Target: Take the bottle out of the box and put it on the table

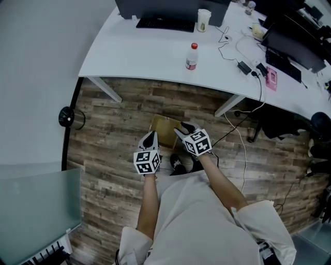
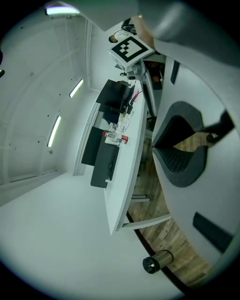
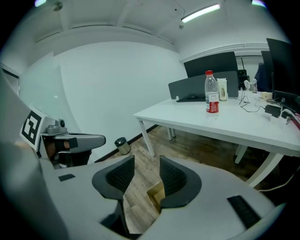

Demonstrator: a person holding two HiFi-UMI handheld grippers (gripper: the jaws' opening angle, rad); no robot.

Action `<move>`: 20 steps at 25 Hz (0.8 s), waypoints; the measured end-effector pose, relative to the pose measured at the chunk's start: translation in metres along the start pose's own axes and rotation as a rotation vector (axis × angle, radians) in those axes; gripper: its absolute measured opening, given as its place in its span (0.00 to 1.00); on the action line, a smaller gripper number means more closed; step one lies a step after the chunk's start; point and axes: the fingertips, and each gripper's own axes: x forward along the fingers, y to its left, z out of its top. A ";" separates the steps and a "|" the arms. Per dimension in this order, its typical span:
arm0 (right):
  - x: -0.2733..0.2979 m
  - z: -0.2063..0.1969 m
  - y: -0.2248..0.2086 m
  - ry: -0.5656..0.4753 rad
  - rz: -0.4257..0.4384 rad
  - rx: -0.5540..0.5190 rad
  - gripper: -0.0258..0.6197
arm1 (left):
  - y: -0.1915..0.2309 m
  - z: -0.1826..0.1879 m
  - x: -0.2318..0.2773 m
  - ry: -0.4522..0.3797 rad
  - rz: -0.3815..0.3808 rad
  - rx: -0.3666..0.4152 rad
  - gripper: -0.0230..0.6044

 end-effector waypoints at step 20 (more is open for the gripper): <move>-0.017 -0.015 -0.021 -0.076 -0.124 -0.045 0.11 | -0.011 -0.013 0.013 0.014 -0.054 0.109 0.06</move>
